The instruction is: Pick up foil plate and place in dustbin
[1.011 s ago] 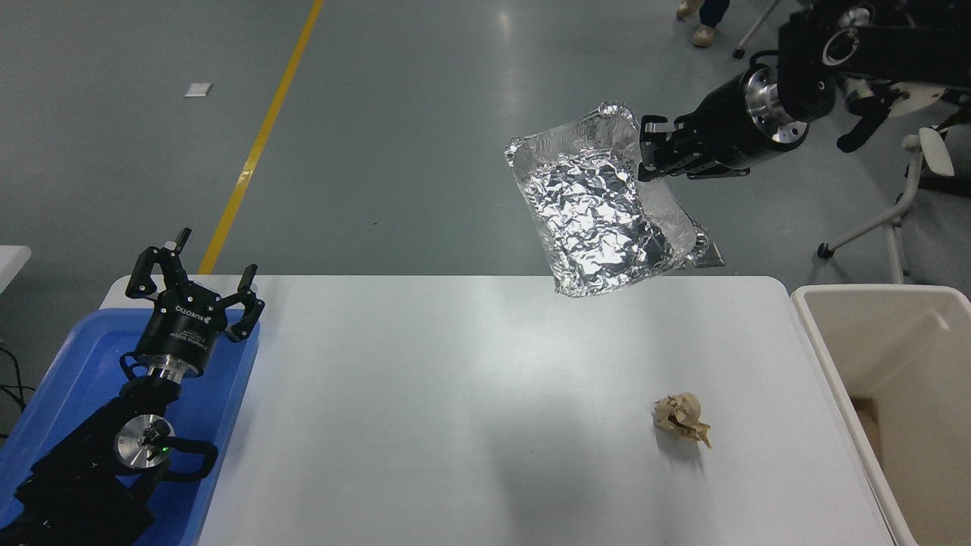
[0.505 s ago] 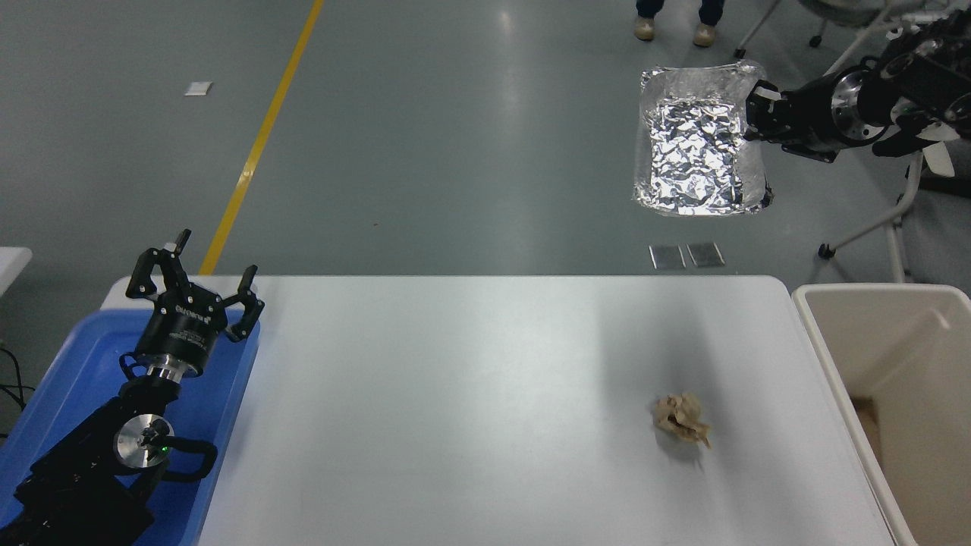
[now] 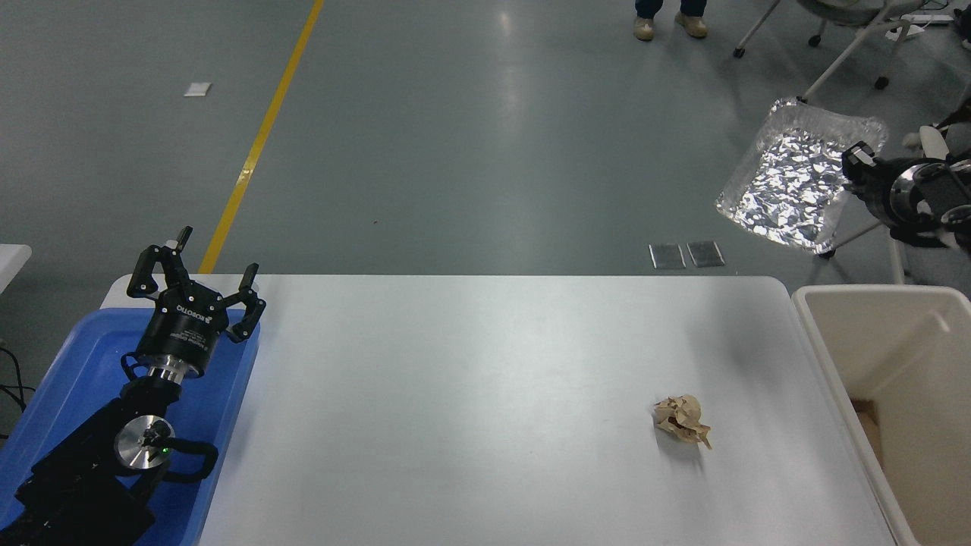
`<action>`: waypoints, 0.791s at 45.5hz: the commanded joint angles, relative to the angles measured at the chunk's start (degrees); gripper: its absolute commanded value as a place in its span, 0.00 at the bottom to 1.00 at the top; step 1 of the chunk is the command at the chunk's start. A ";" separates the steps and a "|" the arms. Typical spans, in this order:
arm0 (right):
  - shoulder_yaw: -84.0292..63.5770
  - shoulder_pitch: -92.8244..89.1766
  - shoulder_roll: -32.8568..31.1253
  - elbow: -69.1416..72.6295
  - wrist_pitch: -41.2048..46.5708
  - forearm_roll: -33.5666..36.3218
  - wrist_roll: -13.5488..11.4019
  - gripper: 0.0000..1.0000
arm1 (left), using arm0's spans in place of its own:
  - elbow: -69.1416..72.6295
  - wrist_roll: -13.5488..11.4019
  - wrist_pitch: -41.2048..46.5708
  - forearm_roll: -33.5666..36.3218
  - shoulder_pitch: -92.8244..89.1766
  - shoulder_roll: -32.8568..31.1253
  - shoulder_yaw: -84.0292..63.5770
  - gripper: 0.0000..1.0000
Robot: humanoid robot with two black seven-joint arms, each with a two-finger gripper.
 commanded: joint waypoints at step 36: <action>6.43 -23.68 -6.84 -0.80 -12.79 6.29 -2.59 0.00 | 0.00 -0.01 -0.08 0.00 0.00 -0.02 0.04 0.98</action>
